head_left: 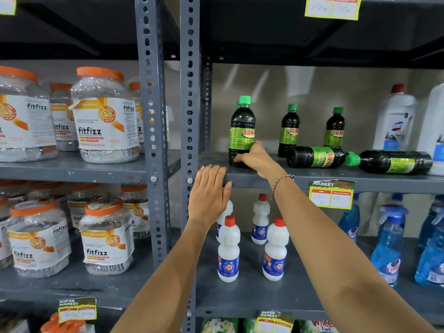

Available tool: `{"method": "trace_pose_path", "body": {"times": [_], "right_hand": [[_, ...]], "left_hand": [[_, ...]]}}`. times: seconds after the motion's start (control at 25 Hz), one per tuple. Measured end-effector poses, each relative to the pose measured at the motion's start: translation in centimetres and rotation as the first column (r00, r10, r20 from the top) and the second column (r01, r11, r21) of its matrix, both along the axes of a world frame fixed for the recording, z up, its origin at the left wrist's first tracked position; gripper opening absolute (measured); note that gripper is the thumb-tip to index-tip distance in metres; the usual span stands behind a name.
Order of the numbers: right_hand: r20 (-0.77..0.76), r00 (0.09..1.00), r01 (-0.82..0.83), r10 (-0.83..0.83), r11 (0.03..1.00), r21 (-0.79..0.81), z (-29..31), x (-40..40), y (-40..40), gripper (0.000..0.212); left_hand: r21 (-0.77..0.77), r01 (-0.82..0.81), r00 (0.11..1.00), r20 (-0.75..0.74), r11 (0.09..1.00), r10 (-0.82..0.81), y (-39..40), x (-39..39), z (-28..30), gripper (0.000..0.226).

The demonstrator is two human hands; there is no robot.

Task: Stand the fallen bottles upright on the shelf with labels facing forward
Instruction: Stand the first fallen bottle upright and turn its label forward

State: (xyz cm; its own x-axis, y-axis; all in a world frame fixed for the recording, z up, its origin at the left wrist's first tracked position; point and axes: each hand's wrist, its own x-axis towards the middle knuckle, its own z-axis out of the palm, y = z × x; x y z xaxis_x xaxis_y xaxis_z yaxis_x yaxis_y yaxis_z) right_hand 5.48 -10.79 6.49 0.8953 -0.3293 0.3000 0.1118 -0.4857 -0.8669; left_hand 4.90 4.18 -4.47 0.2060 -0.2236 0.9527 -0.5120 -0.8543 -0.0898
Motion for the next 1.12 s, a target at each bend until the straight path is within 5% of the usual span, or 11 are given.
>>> {"method": "trace_pose_path", "body": {"times": [0.32, 0.52, 0.68, 0.8, 0.96, 1.12], "right_hand": [[0.021, 0.999, 0.046, -0.046, 0.999, -0.021, 0.0, -0.3, -0.3, 0.073], [0.046, 0.992, 0.119, -0.114, 0.984, -0.131, 0.0, -0.5, 0.2, 0.086], [0.016, 0.999, 0.042, -0.041, 0.998, -0.036, -0.2, 0.0, -0.4, 0.093], [0.016, 1.000, 0.004, -0.006, 0.992, 0.128, 0.3, -2.0, -0.8, 0.061], [0.105, 0.989, 0.072, -0.103, 0.961, 0.269, 0.0, -2.1, -2.4, 0.048], [0.072, 0.993, 0.079, -0.095, 0.977, 0.198, 0.1, -0.9, -3.3, 0.049]], "left_hand": [[-0.001, 0.031, 1.000, 0.007, 1.000, -0.031, -0.5, 0.1, -0.1, 0.043], [-0.003, 0.041, 0.999, 0.000, 0.999, -0.041, -0.1, 0.0, 0.0, 0.043], [-0.054, 0.026, 0.997, -0.073, 0.998, -0.030, -0.3, -0.8, 0.4, 0.041], [-0.135, 0.100, 0.978, -0.171, 0.986, -0.123, -0.9, -2.6, 2.6, 0.034], [-0.185, 0.217, 0.850, -0.447, 0.959, -0.278, -2.0, -1.8, 8.3, 0.040], [-0.444, 0.203, 0.467, -0.740, 0.873, -0.485, -3.1, 0.5, 12.3, 0.075]]}}
